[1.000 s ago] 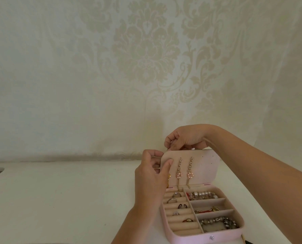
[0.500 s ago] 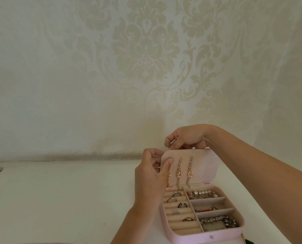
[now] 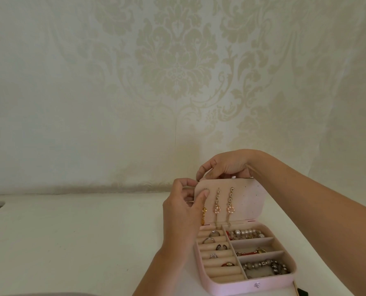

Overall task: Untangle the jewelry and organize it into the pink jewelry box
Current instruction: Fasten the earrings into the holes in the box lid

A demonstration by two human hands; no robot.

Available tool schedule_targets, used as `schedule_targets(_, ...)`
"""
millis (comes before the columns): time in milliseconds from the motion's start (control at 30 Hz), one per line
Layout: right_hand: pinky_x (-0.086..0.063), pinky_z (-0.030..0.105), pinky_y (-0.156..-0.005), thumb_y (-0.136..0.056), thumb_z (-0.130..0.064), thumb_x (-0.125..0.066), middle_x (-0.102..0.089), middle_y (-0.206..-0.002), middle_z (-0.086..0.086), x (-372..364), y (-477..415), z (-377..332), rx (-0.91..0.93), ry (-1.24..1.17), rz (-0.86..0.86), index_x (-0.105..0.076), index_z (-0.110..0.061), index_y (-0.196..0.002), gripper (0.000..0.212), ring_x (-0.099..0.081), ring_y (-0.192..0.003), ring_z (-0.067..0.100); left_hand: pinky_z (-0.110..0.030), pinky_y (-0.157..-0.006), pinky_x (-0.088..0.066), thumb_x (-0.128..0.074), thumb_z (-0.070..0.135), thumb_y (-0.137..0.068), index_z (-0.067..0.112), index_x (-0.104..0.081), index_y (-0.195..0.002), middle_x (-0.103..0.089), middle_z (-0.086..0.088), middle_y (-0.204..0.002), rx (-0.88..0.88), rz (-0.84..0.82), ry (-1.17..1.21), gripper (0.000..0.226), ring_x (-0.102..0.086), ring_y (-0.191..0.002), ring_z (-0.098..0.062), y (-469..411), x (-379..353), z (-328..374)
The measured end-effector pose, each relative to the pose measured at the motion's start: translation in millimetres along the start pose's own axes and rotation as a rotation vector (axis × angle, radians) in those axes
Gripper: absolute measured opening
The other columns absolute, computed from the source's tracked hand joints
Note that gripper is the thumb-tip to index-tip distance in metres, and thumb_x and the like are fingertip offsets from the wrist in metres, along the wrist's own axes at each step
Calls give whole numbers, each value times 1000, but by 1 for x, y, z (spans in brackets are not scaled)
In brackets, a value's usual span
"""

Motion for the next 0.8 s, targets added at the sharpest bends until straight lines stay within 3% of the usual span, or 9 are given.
schedule_targets(200, -42, 15, -37, -91, -5, -56, -62, -53, -7, 0, 4, -8, -46, 87, 47, -63, -14, -86, 12, -53, -39, 1, -21, -61, -55, -70, 13, -83, 30, -60, -92, -71, 4, -78, 24, 6, 51, 22, -68, -70, -5, -2, -1, 0)
schedule_targets(433, -47, 17, -46, -88, -9, -62, -65, -57, -5, 1, 8, -9, -60, 96, 63, -66, -14, -80, 10, -58, -47, 5, -23, -63, -56, -73, 13, -80, 24, -68, -86, -72, 4, -74, 63, 20, 100, 14, -68, -69, -6, -5, -1, -3)
schedule_targets(567, -47, 21, -61, -87, -23, -64, -69, -75, 0, 6, 20, -10, 41, 100, 67, -70, -12, -85, 13, -61, -64, 9, -24, -62, -56, -72, 12, -81, 21, -69, -83, -73, 7, -73, 54, 13, 95, 9, -69, -66, -8, -5, -2, -3)
schedule_targets(667, -48, 25, -82, -85, -28, -66, -71, -95, 5, 10, 37, -12, 124, 230, 92, -72, -10, -98, 24, -63, -83, 13, -29, -64, -58, -72, 11, -81, 19, -69, -84, -73, 6, -73, 54, 19, 104, 9, -70, -68, -11, -5, -3, -4)
schedule_targets(800, -50, 23, -89, -75, -25, -78, -74, -93, -4, 6, 52, -12, 172, 472, 175, -75, -18, -97, 24, -68, -86, 9, -28, -66, -57, -74, 13, -80, 19, -70, -84, -73, 5, -72, 50, 38, 102, 9, -70, -68, -10, -6, -3, -4)
Point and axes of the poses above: each hand's wrist, its own y-axis away from the middle knuckle, its own x-axis out of the back of the hand, z = x × y, the point moved 3 cm from there along -y, towards the middle knuckle
